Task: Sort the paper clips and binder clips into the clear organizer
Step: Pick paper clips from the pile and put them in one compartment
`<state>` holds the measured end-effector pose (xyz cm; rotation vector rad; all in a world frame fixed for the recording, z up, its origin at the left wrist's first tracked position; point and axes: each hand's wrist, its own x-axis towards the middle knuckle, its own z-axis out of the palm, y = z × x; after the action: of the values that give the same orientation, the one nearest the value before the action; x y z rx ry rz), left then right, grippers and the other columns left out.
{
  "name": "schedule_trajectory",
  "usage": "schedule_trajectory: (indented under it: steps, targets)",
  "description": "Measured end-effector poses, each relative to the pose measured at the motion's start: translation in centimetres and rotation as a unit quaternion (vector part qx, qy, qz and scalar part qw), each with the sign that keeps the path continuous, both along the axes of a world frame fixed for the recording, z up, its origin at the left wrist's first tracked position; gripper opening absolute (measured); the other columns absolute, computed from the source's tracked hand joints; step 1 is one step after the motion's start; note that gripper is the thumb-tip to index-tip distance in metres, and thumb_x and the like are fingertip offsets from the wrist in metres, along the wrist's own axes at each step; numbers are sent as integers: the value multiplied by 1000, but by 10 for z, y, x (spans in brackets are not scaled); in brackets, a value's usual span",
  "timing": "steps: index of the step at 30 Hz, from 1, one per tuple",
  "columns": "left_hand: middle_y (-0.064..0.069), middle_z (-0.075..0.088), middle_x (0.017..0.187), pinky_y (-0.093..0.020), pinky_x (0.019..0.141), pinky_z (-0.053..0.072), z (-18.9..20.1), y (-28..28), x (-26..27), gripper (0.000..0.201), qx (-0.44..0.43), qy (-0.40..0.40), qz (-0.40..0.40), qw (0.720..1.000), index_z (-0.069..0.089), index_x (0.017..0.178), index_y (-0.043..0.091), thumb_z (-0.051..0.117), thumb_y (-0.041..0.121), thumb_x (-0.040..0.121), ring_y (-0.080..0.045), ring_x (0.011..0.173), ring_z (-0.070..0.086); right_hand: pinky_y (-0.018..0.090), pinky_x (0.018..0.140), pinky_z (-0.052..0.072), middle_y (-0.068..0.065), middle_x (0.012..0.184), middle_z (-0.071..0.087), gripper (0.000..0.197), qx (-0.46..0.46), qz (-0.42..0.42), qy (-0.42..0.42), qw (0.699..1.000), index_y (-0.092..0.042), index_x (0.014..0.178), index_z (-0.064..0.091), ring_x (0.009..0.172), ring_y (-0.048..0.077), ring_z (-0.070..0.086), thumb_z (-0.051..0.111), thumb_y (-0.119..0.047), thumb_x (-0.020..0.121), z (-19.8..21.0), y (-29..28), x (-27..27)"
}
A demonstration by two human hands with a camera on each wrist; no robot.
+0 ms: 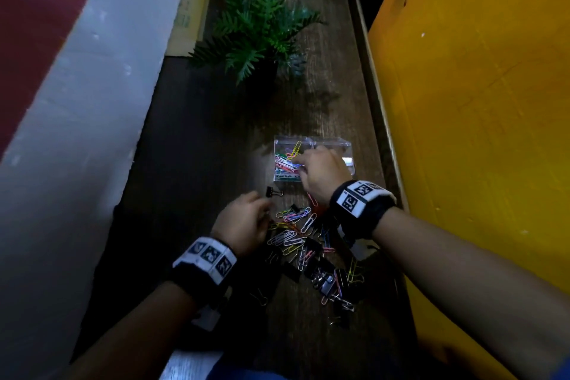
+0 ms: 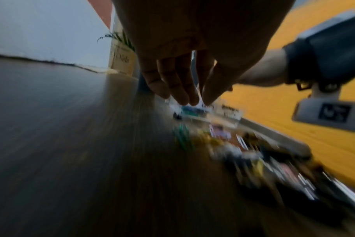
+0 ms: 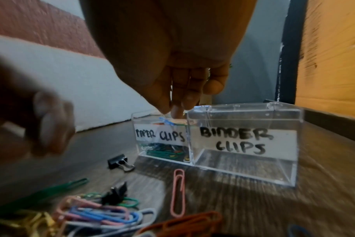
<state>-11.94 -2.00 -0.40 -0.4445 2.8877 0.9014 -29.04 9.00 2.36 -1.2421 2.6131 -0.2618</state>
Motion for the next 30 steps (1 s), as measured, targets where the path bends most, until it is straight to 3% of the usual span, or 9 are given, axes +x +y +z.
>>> schedule_trajectory:
  steps: [4, 6, 10, 12, 14, 17, 22, 25, 30]
  targets:
    - [2, 57, 111, -36, 80, 47, -19, 13, 25, 30, -48, -39, -50, 997, 63, 113, 32, 53, 30, 84, -24, 100, 54, 34, 92, 41, 0, 110, 65, 29, -102, -67, -56, 991, -20, 118, 63, 102, 17, 53, 55, -16, 91, 8, 41, 23]
    - [4, 58, 113, -37, 77, 50, -26, 15, 36, 35, -62, -42, -58, 995, 62, 112, 33, 47, 38, 81, -22, 98, 56, 34, 90, 45, -1, 105, 66, 26, -121, -118, -76, 983, -20, 116, 64, 97, 13, 54, 57, -15, 91, 7, 73, 34]
    - [1, 62, 105, -33, 70, 54, -35, 8, 59, 36, -43, -8, -65, 997, 65, 106, 26, 42, 33, 79, -22, 89, 62, 13, 65, 38, -1, 106, 65, 23, -101, -256, -117, 954, -17, 113, 65, 81, 7, 54, 59, -13, 91, 1, 146, 55]
    - [1, 63, 101, -29, 68, 55, -36, 6, 68, 34, -39, 12, -64, 997, 66, 101, 25, 43, 29, 77, -21, 85, 64, 9, 58, 32, -1, 100, 66, 20, -84, -305, -125, 940, -16, 109, 67, 73, 3, 52, 62, -13, 89, -6, 174, 67]
    - [2, 64, 98, -25, 65, 54, -35, 6, 72, 32, -33, 19, -64, 997, 66, 98, 25, 42, 27, 77, -20, 82, 64, 10, 53, 31, -4, 91, 67, 14, -62, -326, -134, 934, -19, 101, 68, 68, -3, 50, 64, -16, 88, -12, 191, 82]
    - [2, 62, 96, -30, 63, 55, -35, 5, 72, 28, -15, 18, -45, 999, 62, 97, 28, 41, 30, 79, -20, 82, 62, 10, 50, 31, -10, 78, 65, 2, -51, -333, -148, 930, -24, 88, 67, 65, -5, 51, 67, -26, 87, -17, 191, 99]
    - [-2, 55, 105, -33, 80, 48, -32, 4, 58, 22, -10, -50, 58, 997, 64, 106, 23, 58, 26, 85, -23, 97, 55, 19, 48, 36, -11, 66, 60, 28, 45, -346, -131, 928, -25, 73, 60, 61, 2, 54, 65, -52, 81, -17, 162, 103]
    - [-1, 53, 108, -30, 83, 46, -30, 4, 51, 23, -4, -82, 68, 994, 62, 109, 23, 58, 28, 87, -22, 101, 55, 20, 51, 42, -9, 66, 60, 26, 58, -353, -149, 922, -23, 70, 58, 62, 5, 56, 67, -44, 83, -21, 149, 104]
    - [-1, 53, 109, -29, 79, 44, -30, 1, 48, 17, -2, -96, 90, 991, 61, 99, 20, 58, 31, 87, -22, 99, 56, 25, 60, 50, -7, 70, 63, 16, -9, -360, -186, 914, -22, 73, 63, 67, 7, 58, 69, -31, 84, -22, 144, 103]
